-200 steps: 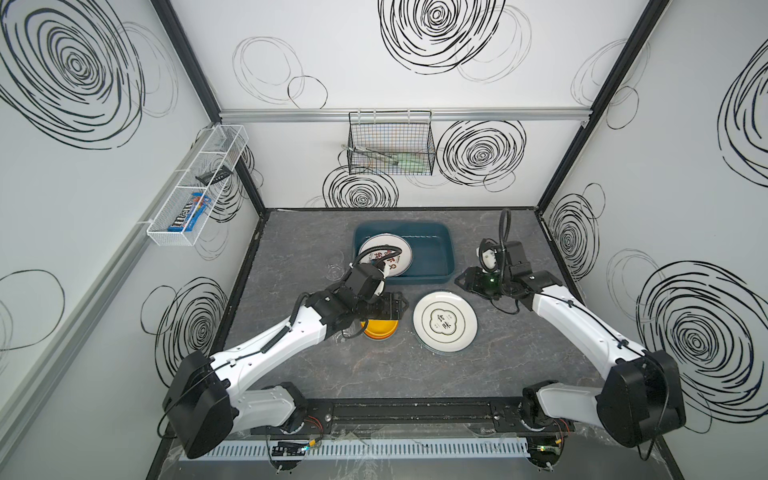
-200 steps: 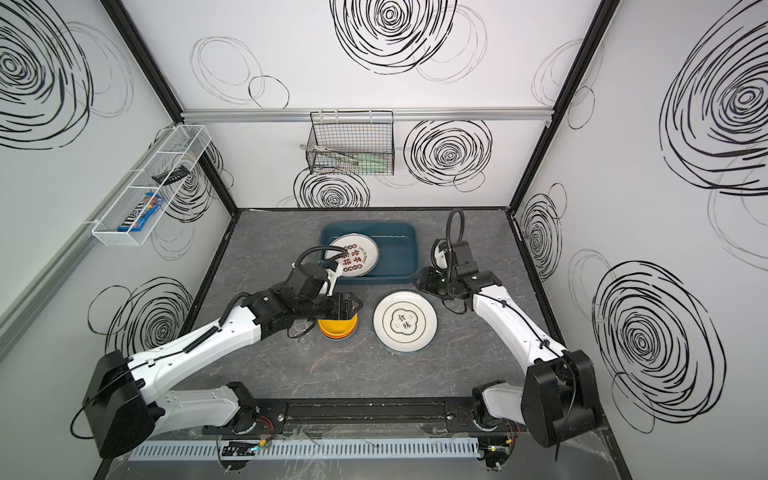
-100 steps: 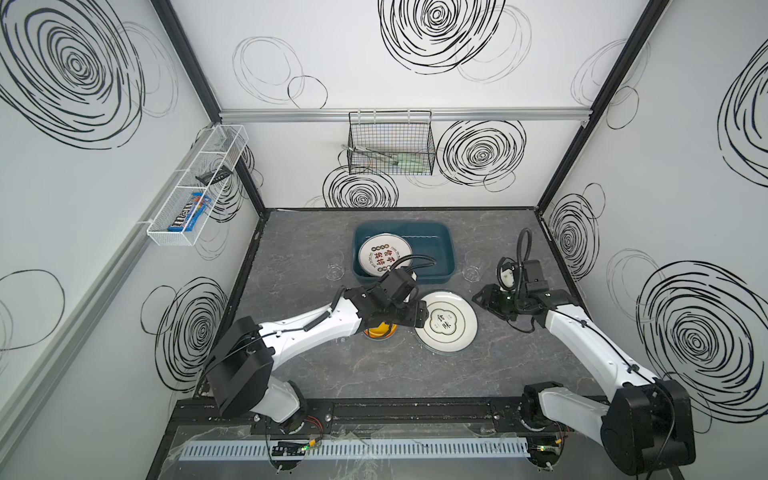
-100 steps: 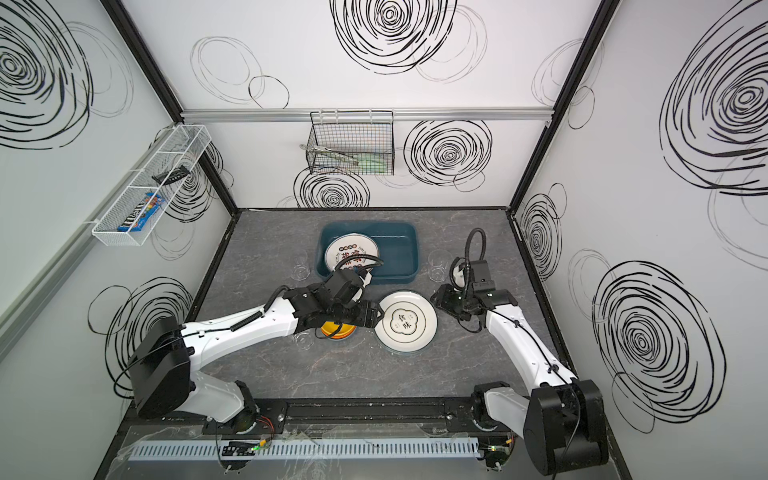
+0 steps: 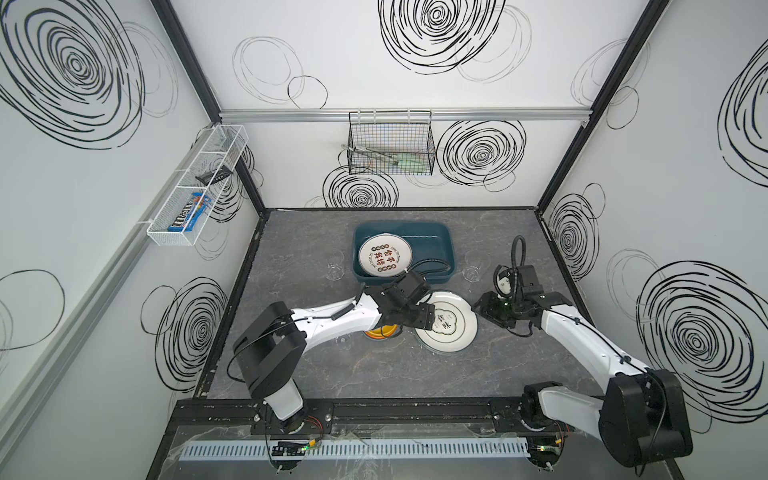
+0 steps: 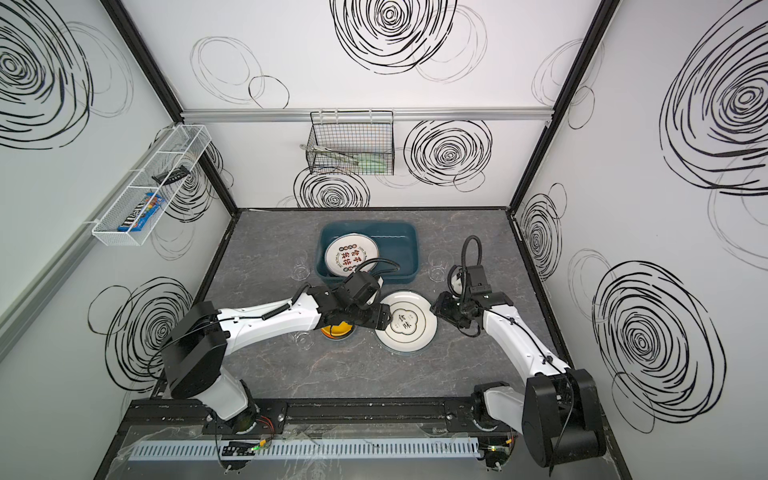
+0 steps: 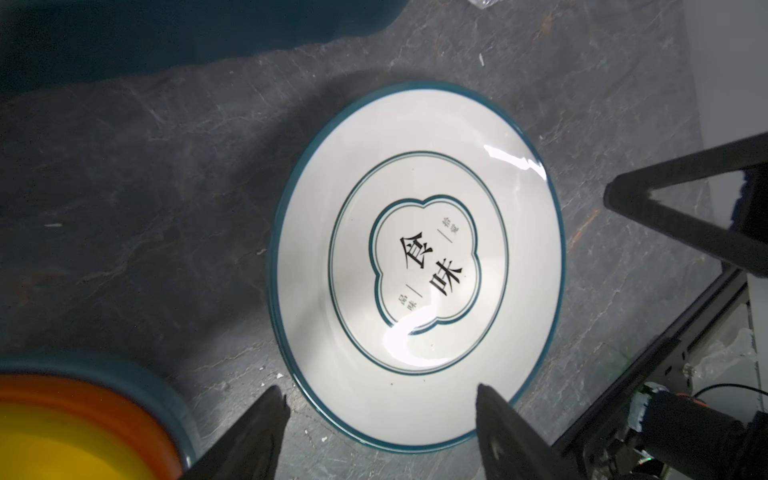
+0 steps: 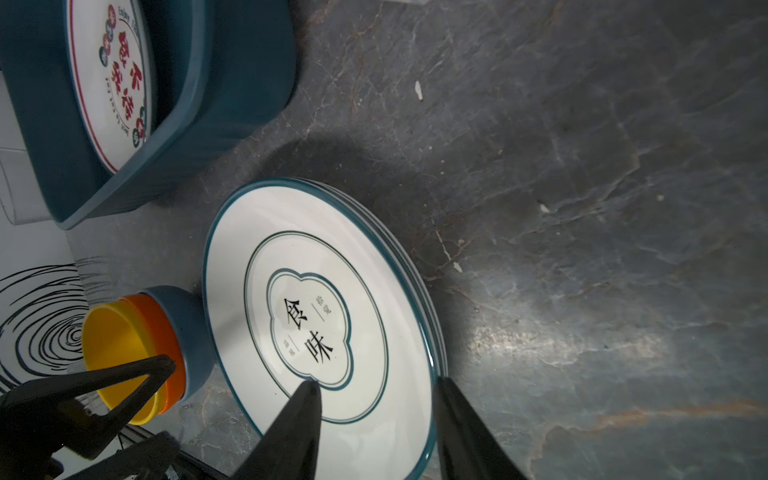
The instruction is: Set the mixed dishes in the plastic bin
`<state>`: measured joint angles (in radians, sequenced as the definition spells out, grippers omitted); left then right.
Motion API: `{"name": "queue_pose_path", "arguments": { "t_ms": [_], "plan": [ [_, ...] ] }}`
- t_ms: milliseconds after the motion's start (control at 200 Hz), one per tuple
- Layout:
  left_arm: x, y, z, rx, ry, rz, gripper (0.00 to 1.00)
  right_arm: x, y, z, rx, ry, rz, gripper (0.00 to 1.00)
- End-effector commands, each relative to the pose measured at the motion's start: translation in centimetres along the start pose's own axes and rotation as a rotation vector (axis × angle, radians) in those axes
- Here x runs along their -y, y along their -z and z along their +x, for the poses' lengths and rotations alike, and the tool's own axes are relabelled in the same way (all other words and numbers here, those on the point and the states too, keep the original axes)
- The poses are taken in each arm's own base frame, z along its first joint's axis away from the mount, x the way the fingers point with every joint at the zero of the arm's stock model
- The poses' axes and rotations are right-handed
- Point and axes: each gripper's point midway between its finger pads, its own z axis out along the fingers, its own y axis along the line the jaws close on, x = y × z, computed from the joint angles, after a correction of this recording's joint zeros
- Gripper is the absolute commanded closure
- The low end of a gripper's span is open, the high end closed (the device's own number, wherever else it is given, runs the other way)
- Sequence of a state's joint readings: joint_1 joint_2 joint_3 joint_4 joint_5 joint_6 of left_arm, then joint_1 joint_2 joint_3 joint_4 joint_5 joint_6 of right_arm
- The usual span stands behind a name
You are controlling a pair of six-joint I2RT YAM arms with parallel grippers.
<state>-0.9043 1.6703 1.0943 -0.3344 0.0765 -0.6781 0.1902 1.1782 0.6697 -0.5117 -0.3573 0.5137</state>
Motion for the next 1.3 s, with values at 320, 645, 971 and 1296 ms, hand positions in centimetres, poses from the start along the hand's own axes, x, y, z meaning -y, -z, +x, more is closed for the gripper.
{"name": "queue_pose_path", "arguments": {
  "t_ms": [320,645,971,1296],
  "plan": [
    [0.5,-1.9,-0.4,0.005,-0.002,-0.014,0.27,0.8,-1.1,0.9,-0.031,0.001,0.005,0.52],
    [0.0,-2.4,-0.2,0.002,0.004,-0.037,0.27,0.9,-1.2,0.9,-0.036,0.001,0.004,0.52],
    [-0.6,-2.1,-0.5,0.029,0.012,-0.064,0.24,0.8,-1.1,0.9,-0.033,0.004,0.003,0.51],
    [-0.8,-3.0,-0.1,0.01,0.014,-0.064,0.25,0.8,-1.1,0.9,-0.033,0.004,0.001,0.51]
  ]
}}
